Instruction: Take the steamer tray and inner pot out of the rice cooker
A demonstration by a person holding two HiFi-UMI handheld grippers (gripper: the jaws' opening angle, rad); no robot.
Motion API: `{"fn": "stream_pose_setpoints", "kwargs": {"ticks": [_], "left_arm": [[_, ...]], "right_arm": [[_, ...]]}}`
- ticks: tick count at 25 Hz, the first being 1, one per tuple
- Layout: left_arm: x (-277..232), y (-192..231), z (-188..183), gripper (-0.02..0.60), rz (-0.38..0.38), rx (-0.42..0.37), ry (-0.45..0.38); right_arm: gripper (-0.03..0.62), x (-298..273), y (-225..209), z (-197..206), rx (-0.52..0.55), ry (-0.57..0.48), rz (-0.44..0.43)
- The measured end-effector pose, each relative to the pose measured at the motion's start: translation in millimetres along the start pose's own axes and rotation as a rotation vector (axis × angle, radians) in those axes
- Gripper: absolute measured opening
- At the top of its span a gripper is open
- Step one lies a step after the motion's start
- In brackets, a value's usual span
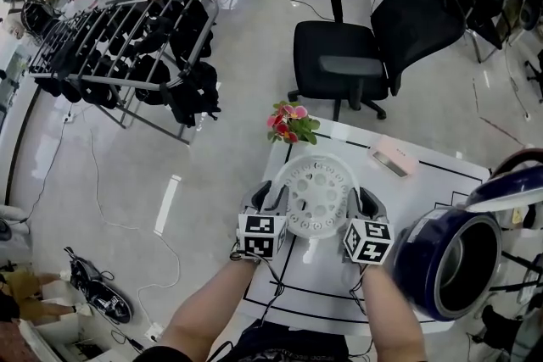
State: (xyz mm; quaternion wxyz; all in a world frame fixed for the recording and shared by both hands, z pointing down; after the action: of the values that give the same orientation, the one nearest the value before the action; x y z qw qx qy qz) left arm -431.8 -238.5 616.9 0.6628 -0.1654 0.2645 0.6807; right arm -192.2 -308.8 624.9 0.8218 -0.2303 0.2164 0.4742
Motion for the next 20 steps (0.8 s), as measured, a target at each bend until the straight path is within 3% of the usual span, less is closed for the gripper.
{"fn": "stream_pose_setpoints", "kwargs": {"ticks": [2,8,20], "left_arm": [[3.4,-1.5,-4.2,0.180,-0.003,-0.017,-0.010],[24.2,-11.3,-22.9,0.187,0.023,-0.051,-0.065],[88.4,-72.6,-57.8,0.221,0.209,-0.082,-0.162]], "right_arm": [[0.075,3.1,1.5,-3.3,0.026,-0.019,0.014],[0.110,23.0,13.1,-18.8,0.026,-0.088,-0.029],[0.196,125.6,37.3,-71.6,0.082,-0.293,-0.129]]}}
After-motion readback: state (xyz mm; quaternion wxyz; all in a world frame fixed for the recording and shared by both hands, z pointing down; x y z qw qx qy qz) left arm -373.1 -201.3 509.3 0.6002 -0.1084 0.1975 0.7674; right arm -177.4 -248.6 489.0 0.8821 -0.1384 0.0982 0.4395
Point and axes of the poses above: the fingertips, and each gripper's own axes: x backward along the fingers, y to its left, z out of its underside, the point moved 9 cm from there along x, backward along the fingers, and after that the axes turned 1 degree about -x, right-handed, at the moved point
